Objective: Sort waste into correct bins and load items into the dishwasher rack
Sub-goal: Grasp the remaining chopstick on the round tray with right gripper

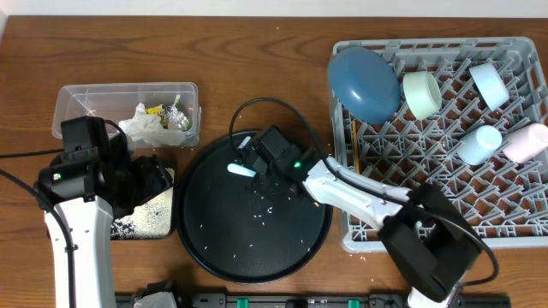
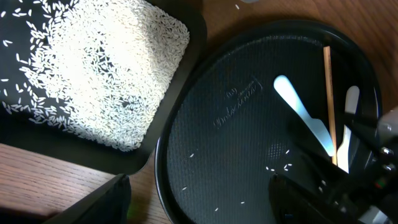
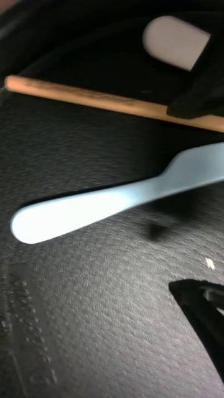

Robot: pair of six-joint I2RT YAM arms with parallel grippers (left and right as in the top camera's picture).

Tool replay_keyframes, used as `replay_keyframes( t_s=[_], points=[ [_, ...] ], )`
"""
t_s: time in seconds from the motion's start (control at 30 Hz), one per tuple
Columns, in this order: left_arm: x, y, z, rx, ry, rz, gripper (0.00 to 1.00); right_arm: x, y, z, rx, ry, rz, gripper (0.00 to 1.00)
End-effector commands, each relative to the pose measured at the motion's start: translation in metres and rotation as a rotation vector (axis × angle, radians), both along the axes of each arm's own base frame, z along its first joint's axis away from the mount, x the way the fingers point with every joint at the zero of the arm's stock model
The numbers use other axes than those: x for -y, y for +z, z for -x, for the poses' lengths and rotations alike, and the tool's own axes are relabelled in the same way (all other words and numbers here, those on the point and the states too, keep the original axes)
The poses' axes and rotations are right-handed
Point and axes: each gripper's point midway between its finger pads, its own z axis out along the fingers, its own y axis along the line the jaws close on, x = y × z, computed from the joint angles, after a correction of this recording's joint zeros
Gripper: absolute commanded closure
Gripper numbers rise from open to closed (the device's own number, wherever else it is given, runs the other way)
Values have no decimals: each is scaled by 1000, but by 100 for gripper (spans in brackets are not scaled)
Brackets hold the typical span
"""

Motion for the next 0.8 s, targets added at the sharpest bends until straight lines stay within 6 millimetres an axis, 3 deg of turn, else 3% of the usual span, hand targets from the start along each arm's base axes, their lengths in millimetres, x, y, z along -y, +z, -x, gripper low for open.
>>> replay_keyframes(
  t_s=[0.0, 0.2, 0.43, 0.5, 0.6, 0.7, 0.77],
  points=[
    [-4, 2, -2, -1, 13, -11, 28, -8, -8, -1, 11, 40, -7, 18],
    [-4, 2, -1, -2, 13, -11, 28, -14, -21, -5, 24, 56, -11, 18],
    [-4, 1, -1, -3, 13, -11, 28, -11, -41, 6, -21, 67, 31, 37],
    [-3, 1, -1, -5, 13, -10, 27, -9, -42, 8, -30, 67, 39, 46],
    [-3, 1, -1, -5, 13, -10, 28, -4, -45, 14, -56, 71, 61, 73],
    [-3, 1, -1, -5, 13, -10, 28, 3, -49, 22, -90, 73, 94, 94],
    [-3, 1, -1, -5, 13, -10, 28, 7, -51, 25, -104, 73, 108, 99]
  ],
)
